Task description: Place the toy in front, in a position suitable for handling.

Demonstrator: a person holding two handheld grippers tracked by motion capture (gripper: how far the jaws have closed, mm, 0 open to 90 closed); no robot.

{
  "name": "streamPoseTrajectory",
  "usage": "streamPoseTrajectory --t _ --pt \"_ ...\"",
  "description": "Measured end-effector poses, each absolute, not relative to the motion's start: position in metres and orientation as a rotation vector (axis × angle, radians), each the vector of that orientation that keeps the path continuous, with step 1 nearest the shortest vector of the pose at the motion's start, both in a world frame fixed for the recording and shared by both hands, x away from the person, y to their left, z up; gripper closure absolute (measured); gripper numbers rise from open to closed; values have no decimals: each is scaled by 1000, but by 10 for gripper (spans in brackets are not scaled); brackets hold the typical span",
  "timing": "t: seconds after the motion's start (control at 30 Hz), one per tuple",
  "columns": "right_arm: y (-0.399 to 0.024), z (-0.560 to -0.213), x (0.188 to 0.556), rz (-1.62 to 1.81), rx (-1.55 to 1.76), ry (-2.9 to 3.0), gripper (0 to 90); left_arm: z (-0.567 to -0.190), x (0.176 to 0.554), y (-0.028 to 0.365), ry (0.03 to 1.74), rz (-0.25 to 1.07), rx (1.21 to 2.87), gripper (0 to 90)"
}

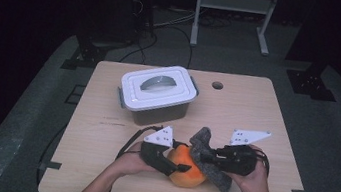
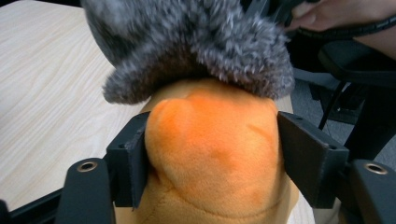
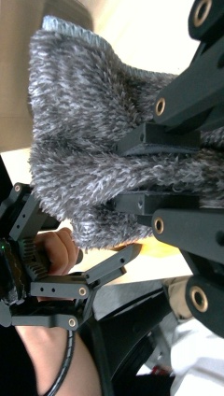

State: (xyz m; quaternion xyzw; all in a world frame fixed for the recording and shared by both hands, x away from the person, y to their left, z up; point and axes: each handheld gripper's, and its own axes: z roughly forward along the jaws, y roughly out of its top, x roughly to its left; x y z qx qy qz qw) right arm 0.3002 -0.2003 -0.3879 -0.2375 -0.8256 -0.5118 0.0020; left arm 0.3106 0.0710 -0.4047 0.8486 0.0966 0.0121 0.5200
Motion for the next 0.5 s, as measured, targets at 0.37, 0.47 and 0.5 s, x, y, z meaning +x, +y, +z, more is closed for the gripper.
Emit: streamPoseTrajectory --t 0.37,0.47,0.5 --pt "-205 -392 301 -1595 -752 -2574 741 -406 310 66 232 -3 2016 169" --pt "-205 -392 302 -1592 -755 -2576 741 -408 310 65 224 -5 2008 136" --pt "-205 -392 302 -1590 -757 -2575 741 -408 309 64 224 1 2005 110"
